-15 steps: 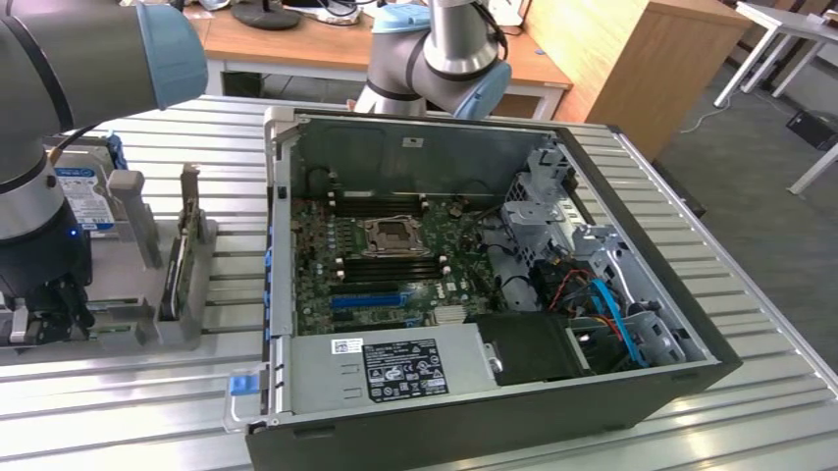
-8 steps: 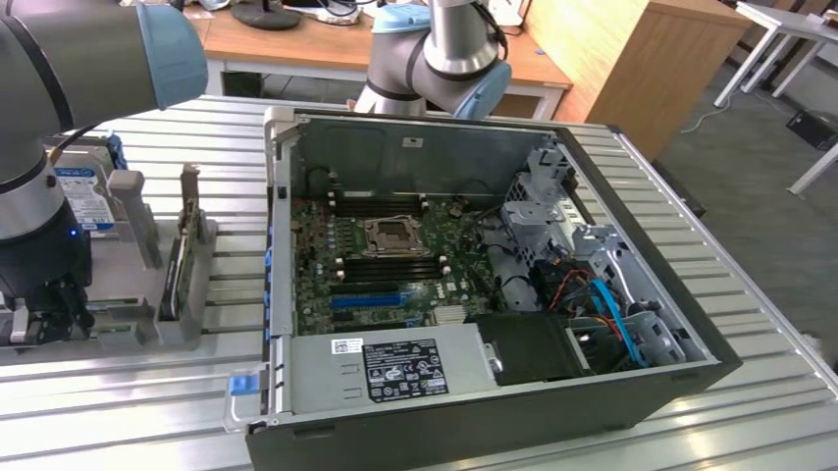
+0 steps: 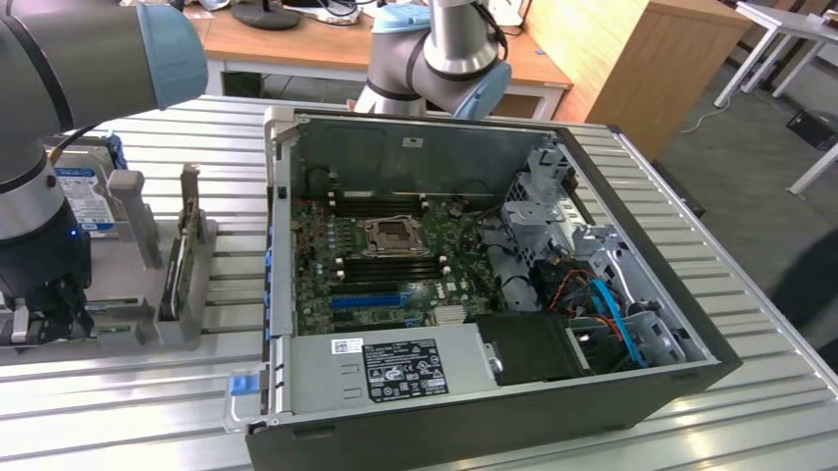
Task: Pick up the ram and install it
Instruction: 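Pick up the ram and move it above insertion slot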
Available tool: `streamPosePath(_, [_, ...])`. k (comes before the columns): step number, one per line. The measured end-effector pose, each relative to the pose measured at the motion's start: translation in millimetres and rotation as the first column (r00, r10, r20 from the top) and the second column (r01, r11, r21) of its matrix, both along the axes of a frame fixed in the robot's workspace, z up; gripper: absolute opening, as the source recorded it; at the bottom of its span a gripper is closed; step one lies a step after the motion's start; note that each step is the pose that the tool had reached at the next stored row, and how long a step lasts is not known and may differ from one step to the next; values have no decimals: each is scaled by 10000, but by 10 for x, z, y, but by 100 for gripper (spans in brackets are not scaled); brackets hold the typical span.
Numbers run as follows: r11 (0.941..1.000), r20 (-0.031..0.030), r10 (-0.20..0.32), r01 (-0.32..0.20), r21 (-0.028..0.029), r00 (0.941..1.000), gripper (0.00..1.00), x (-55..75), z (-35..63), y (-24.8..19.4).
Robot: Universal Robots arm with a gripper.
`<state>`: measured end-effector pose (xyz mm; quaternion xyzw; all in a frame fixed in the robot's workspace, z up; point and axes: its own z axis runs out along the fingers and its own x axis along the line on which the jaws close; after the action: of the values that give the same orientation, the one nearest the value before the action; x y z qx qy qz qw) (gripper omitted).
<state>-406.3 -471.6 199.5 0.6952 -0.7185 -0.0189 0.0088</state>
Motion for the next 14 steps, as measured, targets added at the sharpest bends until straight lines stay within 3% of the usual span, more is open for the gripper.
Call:
streamPosePath(7, [10000, 1, 0, 0, 0, 10000, 12, 0, 4, 0])
streamPosePath(14, [10000, 1, -1, 1, 1, 10000, 12, 0, 133, 0])
